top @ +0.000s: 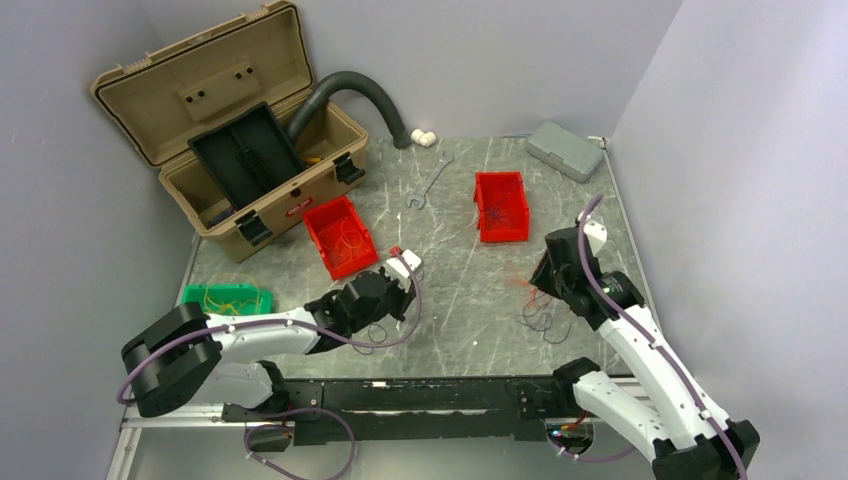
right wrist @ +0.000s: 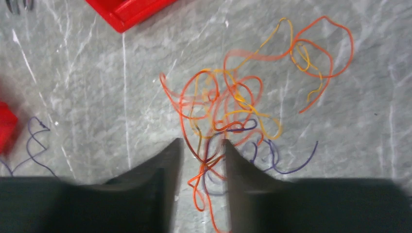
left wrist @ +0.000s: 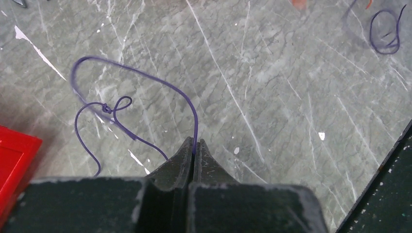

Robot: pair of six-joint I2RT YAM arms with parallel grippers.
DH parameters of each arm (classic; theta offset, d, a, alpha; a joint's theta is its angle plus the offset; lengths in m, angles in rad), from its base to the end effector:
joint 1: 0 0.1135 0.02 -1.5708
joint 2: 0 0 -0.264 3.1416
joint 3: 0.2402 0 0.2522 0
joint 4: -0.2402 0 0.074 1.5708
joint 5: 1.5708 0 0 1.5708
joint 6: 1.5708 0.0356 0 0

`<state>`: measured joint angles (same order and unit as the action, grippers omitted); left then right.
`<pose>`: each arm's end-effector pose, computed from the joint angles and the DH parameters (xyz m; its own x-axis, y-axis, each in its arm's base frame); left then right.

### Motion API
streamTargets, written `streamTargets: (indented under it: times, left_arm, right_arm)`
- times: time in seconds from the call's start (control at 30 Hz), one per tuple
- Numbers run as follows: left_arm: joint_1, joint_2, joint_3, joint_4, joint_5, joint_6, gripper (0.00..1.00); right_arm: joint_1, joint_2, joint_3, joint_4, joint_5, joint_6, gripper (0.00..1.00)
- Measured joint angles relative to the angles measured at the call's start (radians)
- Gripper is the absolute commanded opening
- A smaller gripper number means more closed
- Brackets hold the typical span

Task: Untangle the cables
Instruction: Untie the cable.

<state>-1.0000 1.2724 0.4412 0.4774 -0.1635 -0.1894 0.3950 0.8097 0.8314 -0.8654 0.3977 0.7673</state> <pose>0.1422 -0.2108 0.1875 -0.3246 0.1618 -0.9319 0.6991 0.7046 -0.1212 0.1461 0.0460 0.2901 -0.5777 0.4526 -0.6793 0.3944 0.8834 0.2532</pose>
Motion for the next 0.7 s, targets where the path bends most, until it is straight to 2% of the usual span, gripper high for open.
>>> streamTargets:
  times: [0.03,0.1,0.2,0.4,0.47,0.7]
  left_arm:
    - [0.0,0.0,0.023,-0.035,-0.001,-0.01,0.01]
    - [0.0,-0.006,0.07,-0.113,-0.011,-0.027,0.08]
    - [0.0,-0.034,0.108,-0.219,-0.032,-0.061,0.18]
    - [0.0,-0.109,0.129,-0.441,-0.051,-0.145,0.29]
    - [0.0,-0.155,0.11,-0.478,-0.048,-0.173,0.33]
    - [0.005,-0.432,0.031,-0.676,-0.048,-0.282,0.63]
  right_arm:
    - [0.0,0.006,-0.019,0.013,-0.034,-0.011,0.87]
    - [0.0,0.015,-0.046,0.04,-0.098,-0.047,0.97]
    - [0.0,0.033,-0.076,0.103,-0.233,-0.115,0.99]
    - [0.039,0.091,-0.1,0.258,-0.444,-0.192,1.0]
    - [0.071,0.126,-0.1,0.311,-0.482,-0.204,1.0]
    - [0.262,0.346,-0.06,0.427,-0.489,-0.217,1.0]
